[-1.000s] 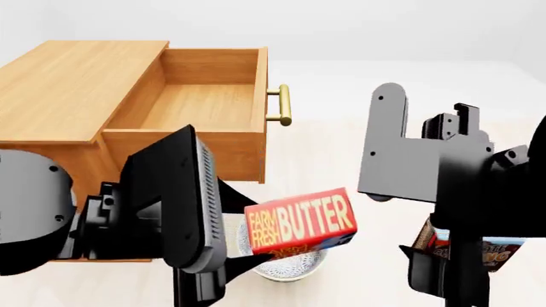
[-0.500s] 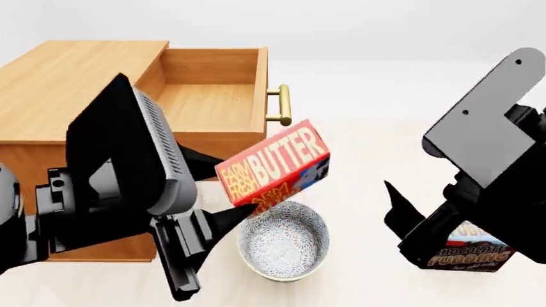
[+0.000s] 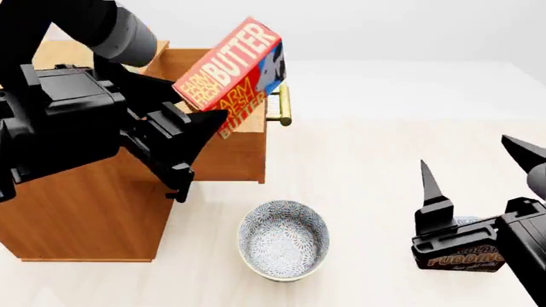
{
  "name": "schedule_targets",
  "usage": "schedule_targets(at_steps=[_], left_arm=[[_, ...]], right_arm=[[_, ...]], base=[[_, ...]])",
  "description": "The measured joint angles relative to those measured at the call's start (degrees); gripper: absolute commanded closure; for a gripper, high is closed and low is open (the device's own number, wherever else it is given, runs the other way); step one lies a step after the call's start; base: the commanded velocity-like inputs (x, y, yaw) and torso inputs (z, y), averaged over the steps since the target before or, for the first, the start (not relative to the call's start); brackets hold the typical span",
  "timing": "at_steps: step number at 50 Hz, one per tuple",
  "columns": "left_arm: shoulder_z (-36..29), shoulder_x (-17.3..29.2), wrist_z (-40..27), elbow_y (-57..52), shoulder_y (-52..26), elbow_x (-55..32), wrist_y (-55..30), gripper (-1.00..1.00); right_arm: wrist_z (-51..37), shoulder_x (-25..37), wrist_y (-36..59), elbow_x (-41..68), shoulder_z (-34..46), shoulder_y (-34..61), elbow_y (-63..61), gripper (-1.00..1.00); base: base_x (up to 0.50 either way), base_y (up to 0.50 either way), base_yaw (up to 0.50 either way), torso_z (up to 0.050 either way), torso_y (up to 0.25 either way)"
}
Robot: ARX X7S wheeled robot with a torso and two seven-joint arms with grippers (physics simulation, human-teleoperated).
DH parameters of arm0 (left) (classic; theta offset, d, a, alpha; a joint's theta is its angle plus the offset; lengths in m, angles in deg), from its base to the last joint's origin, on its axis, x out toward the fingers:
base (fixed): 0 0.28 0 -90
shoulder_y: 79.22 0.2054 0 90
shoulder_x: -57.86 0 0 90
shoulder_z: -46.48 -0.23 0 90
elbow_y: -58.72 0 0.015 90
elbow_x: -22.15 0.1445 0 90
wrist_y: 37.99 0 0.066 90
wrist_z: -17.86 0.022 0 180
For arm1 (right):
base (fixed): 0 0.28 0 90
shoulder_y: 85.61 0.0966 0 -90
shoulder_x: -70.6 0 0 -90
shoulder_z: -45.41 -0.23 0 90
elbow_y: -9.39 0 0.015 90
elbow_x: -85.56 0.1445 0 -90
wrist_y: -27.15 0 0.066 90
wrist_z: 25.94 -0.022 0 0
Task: Put the butter at the back in the top drawer of the cabinet and close it.
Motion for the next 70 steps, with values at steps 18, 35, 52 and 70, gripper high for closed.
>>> schedule_targets(at_steps=[18,35,52,70], left_arm=[[-5.03,-11.87,-0.58,22.60,-6.17,5.25,-3.94,1.00],[-11.07,-23.06,7.91,43.14,-8.97,16.54,-4.24,1.00],[-18.33,-35.87,22.25,68.85,-10.16,28.90,0.24,1.00],[-23.50,-47.39,36.47,92.11,-8.68,36.79,6.07,1.00]], right_arm=[[-3.93,3.14,-18.25,-21.05,10.28,-12.19,-2.89,-1.00],[-5.25,3.65,-22.57,-28.62,13.81,-16.23,-3.36,-1.00],[-5.53,3.73,-22.88,-30.67,14.49,-17.15,-3.43,-1.00],[-6.15,3.73,-21.68,-29.99,13.57,-16.55,-3.43,-1.00]], base=[[0.00,0.00,0.00,0.001,0.001],[0.00,0.00,0.00,0.001,0.002],[0.00,0.00,0.00,0.000,0.001],[0.00,0.00,0.00,0.001,0.002]])
